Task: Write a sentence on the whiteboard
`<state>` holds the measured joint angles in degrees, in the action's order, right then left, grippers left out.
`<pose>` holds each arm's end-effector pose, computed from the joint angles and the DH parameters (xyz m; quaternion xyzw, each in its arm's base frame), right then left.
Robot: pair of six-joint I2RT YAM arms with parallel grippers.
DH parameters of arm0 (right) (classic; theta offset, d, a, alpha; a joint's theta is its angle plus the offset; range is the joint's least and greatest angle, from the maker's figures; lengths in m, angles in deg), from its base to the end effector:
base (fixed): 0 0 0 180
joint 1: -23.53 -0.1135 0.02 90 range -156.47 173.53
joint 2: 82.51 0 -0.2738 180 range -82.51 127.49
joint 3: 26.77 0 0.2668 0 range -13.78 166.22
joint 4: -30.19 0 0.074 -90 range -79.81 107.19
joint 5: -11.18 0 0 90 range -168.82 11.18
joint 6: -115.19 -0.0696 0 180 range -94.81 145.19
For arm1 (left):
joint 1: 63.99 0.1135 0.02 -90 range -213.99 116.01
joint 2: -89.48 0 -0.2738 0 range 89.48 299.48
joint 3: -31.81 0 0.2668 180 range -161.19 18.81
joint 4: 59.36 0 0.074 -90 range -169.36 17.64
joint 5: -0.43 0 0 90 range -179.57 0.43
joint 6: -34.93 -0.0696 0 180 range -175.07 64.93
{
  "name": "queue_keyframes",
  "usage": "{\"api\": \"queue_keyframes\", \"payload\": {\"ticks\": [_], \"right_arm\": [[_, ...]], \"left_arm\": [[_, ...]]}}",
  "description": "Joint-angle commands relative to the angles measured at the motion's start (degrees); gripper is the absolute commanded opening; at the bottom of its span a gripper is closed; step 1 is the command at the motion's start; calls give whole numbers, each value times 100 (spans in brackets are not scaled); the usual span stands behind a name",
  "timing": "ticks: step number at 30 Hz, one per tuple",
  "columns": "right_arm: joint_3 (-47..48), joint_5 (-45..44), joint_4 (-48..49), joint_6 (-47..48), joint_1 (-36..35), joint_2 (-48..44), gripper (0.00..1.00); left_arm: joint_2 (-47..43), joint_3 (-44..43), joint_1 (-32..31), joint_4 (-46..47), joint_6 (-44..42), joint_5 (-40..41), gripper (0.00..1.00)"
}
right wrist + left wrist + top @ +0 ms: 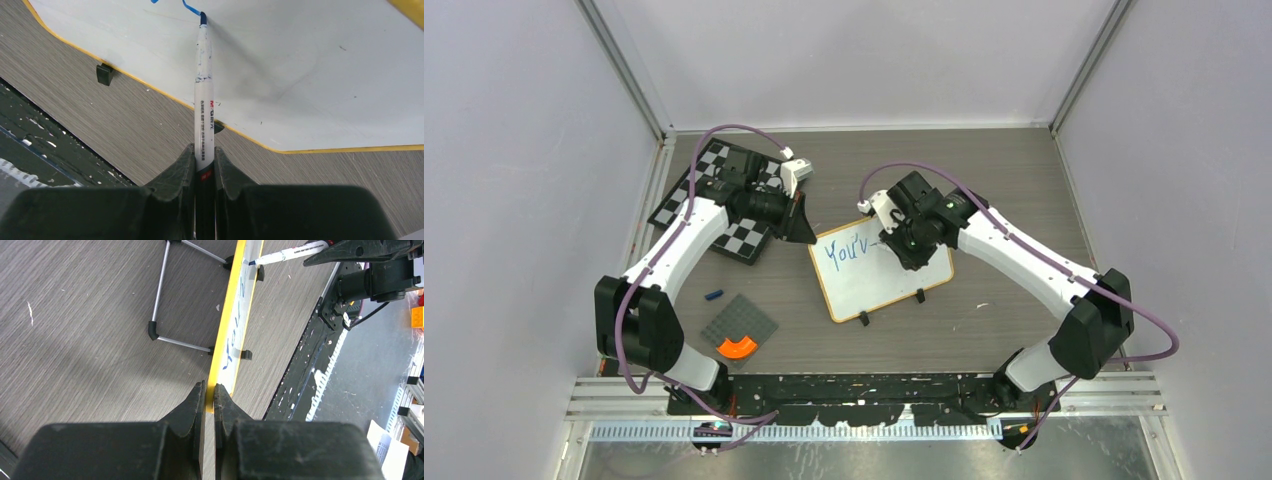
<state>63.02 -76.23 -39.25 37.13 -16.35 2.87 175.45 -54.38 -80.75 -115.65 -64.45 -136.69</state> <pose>0.2470 0.2105 0.2768 -0.4309 0.8759 0.0736 0.2044 0.3063 -0.1455 0.2870 0.3119 0.8277 -0.3987 0.2423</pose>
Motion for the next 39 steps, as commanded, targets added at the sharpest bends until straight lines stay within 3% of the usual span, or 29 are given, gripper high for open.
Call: {"api": "queue_keyframes", "payload": {"ticks": [1,39], "right_arm": [[293,-169,133,-5,46,47,0],[151,21,198,-104,-211,196,0]], "left_arm": [[-37,59,-39,46,-15,71,0],[-28,72,-39,44,-45,88,0]]}}
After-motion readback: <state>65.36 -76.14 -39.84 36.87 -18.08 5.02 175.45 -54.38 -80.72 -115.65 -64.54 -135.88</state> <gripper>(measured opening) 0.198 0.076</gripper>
